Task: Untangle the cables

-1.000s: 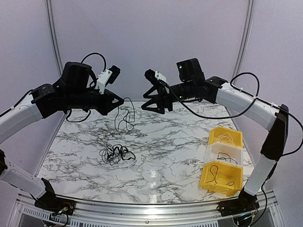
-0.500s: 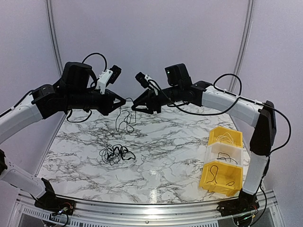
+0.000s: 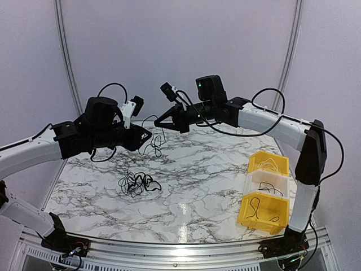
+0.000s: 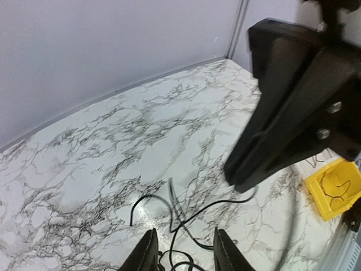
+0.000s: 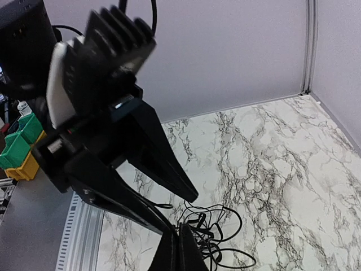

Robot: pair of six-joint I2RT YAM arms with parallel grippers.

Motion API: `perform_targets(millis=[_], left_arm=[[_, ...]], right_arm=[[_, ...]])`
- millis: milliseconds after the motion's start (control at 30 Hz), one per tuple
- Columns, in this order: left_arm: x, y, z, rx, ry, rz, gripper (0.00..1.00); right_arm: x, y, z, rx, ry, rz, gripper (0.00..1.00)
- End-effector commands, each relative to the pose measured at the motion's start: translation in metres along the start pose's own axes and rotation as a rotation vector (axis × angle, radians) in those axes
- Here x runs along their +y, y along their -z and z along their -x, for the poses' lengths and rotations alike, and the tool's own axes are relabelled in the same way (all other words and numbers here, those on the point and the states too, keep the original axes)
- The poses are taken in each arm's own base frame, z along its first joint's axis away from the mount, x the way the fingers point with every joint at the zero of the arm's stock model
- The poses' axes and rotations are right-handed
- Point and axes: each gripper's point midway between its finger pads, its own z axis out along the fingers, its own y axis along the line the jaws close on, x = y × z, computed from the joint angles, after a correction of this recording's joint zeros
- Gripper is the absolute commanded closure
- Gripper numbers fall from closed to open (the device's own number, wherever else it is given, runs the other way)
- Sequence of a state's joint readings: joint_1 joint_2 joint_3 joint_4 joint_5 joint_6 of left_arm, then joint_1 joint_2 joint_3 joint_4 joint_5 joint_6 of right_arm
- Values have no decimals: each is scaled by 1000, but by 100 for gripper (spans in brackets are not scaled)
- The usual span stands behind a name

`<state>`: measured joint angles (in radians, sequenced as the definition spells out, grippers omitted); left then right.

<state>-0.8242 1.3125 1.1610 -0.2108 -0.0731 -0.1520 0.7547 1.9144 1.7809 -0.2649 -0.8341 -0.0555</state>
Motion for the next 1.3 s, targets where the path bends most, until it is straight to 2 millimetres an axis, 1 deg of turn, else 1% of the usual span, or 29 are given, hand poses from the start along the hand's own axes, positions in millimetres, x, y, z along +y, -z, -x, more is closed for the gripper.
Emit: perform_targets(millis=[0,67,100,167,200,267,333,400,500,600,633,700,767,833,933,967,1067,1167,1267], left_arm=[[19,1,24,-216,111,94,64],[25,-3,22,-258,144,112,63],[28,-6,19,-272,166,131,63],[34,-13,18,-297,196,156,62],[35,-17,18,-307,205,160,61],[40,-32,10,-316,226,184,61],[54,-44,-1,-327,260,258,61],[71,-54,-12,-326,281,346,61],[104,-62,-37,-304,328,481,61],[137,-66,-62,-272,385,557,62],[144,-68,-69,-259,392,570,63],[153,-71,-82,-225,380,594,63],[158,-74,-92,-194,353,607,63],[159,-74,-99,-174,335,612,63],[159,-72,-103,-162,323,608,63],[157,-70,-102,-161,317,599,63],[155,-65,-98,-157,288,590,62],[155,-58,-95,-143,255,596,61],[156,-56,-97,-105,226,597,56]], right_arm=[[22,13,28,-66,27,26,100],[23,13,28,-68,30,29,100],[24,14,28,-71,5,35,100],[29,14,30,-79,-6,62,100],[31,15,31,-84,-9,74,100],[36,16,35,-93,-11,101,100],[44,18,39,-99,-16,133,100],[54,25,45,-108,-10,168,100],[78,42,56,-122,16,220,100],[106,69,70,-145,72,269,100],[114,81,77,-155,97,271,100],[120,103,92,-174,132,259,100],[115,125,100,-196,151,216,100],[103,145,103,-211,152,165,100],[79,171,99,-225,141,70,100],[68,181,96,-227,134,26,100],[48,202,85,-224,126,-69,100],[35,221,77,-216,142,-163,100],[35,244,78,-229,157,-231,100]])
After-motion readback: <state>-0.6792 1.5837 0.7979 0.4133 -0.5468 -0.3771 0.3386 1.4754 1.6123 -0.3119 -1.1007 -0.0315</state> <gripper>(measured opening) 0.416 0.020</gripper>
